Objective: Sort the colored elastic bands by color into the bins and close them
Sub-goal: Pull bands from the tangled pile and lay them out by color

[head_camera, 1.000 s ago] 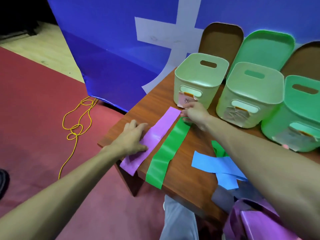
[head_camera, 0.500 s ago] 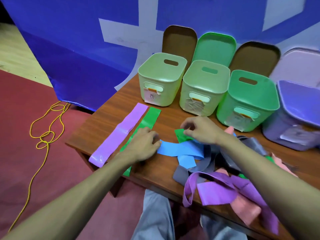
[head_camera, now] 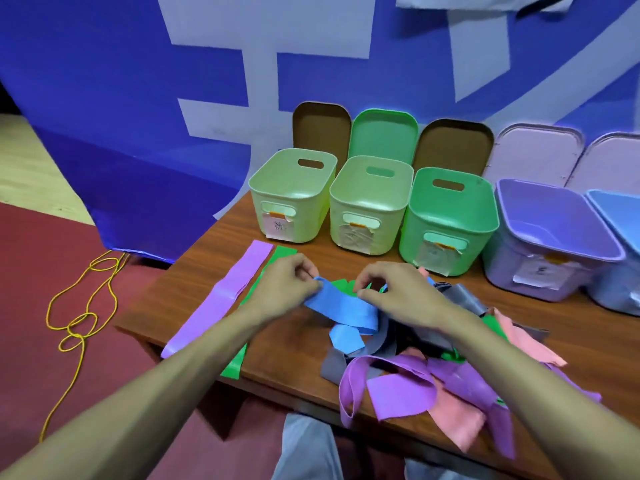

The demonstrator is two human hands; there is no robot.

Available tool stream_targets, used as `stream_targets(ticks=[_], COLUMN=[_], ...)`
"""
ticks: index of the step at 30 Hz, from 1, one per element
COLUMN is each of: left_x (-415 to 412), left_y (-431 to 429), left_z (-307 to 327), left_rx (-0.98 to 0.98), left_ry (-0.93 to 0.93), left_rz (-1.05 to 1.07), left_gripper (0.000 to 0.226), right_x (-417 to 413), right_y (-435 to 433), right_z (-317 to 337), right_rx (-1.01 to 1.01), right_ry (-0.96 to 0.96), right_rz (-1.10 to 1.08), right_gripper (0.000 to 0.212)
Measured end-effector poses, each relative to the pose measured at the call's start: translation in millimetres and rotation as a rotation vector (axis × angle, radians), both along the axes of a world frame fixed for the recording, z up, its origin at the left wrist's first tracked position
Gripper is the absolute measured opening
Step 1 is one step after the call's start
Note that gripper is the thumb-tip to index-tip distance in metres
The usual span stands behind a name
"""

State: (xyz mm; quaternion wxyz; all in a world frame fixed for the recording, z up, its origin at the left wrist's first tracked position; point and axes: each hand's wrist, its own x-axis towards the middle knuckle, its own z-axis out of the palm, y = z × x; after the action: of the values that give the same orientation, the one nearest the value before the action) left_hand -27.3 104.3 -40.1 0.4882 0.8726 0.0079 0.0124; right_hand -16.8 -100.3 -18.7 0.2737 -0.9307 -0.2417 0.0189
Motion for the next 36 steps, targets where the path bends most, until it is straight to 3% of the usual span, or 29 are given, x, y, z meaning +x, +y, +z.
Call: stream_targets(ticks=[5,8,11,14,17,22,25,27,29,36], left_x=[-2,-1,2,2,6,11,9,6,4,-14], left_y=[-27,-41,-54,-59,-54,-42,-37,-35,-29,17], left_z=[66,88,106,117,113,90,72,64,56,36], left_rx=[-0.419,-0.396,-0.399,-0.380,-0.391,-0.496,-0.493,-0.620,-0.695,-0.367], left_ry=[0.001,-0.088,-0.140,-0.205,-0.266,-0.102,0.054,0.161,0.187,0.173], left_rz=[-0.063,-0.085,-0.114,-0.157,-0.127,-0.240,-0.389,-0.428,-0.423,-0.202], left_gripper=[0.014,0.016,0.013,0.020,0.030,0.060,0.043,0.018,0.013,0.014], right_x=[-6,-10,-13,-7,-3,0,2,4,7,32], right_y=[-1,-6,-9,-15,-15,2,13,18,21,35], right_z=[31,45,58,69,85,116,132,141,146,127], right_rx=[0.357,0.456,0.537,0.431,0.531,0.714,0.800,0.855,0.895,0.911], right_ry=[0.094,0.083,-0.004,-0.099,-0.009,0.068,0.125,0.158,0.182,0.277], right_rz=[0.015,0.011,-0.074,-0.160,-0.135,-0.080,-0.076,-0.069,-0.078,-0.179], right_gripper=[0.021,0.028,0.018,0.026,0.015,0.022,0.021,0.019,0.020,0.021])
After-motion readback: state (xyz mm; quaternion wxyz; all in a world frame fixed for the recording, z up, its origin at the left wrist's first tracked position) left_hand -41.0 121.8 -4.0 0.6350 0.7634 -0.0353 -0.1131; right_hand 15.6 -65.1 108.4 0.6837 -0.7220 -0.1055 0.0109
